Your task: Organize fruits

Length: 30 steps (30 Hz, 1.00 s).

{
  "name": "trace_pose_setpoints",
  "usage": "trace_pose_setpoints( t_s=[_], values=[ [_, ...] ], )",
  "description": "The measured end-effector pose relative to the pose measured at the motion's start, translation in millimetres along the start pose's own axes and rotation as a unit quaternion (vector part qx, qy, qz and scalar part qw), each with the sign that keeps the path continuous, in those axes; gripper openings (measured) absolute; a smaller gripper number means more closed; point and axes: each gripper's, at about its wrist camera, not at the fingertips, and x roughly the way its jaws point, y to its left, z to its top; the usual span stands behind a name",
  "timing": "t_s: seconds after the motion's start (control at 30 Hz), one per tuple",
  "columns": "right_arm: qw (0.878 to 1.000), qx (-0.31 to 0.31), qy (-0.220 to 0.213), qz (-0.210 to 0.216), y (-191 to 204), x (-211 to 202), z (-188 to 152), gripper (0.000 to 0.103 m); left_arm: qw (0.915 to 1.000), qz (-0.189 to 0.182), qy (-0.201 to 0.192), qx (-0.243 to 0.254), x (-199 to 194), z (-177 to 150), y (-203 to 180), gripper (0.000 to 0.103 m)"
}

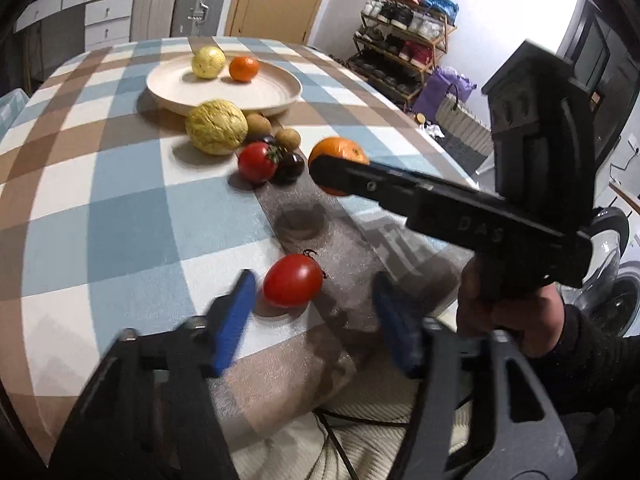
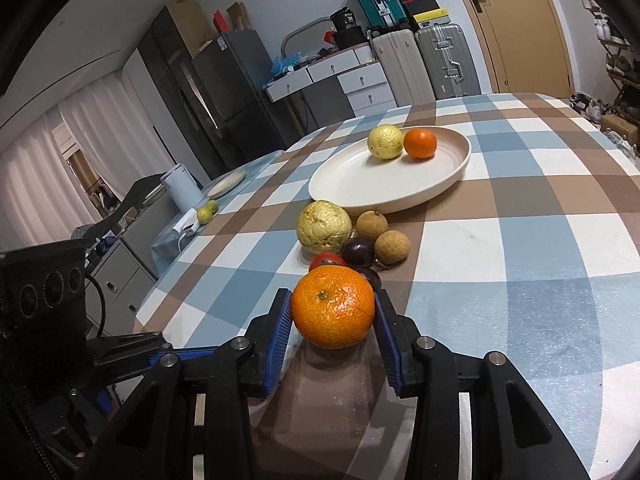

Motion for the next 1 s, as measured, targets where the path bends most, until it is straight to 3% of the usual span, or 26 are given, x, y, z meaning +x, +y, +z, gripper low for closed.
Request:
trace_pose_setpoints(
  t_s=[0.1, 0.53, 0.77, 1.0],
  values=[
    [1.0, 0.0, -0.002, -0.001, -2, -3, 0, 0.041, 0.9999, 0.0, 0.013, 0.006, 9, 0, -1, 0.026],
    [1.0, 0.004, -0.001, 0.003, -9, -3, 3, 0.041, 0.9995, 0.002, -0.026, -0.016, -8, 15, 18, 0.025],
    [1.0, 0.004, -0.008, 0.018, -17, 1, 33, 0.041, 0.997, 0.02, -0.066, -0.036, -24, 66, 50, 0.025],
    [1.0, -0.007, -0.005, 0.028, -30, 18, 89, 0.041, 0.9935, 0.039, -0.097, -0.045, -20, 138, 86, 0.025]
  ],
)
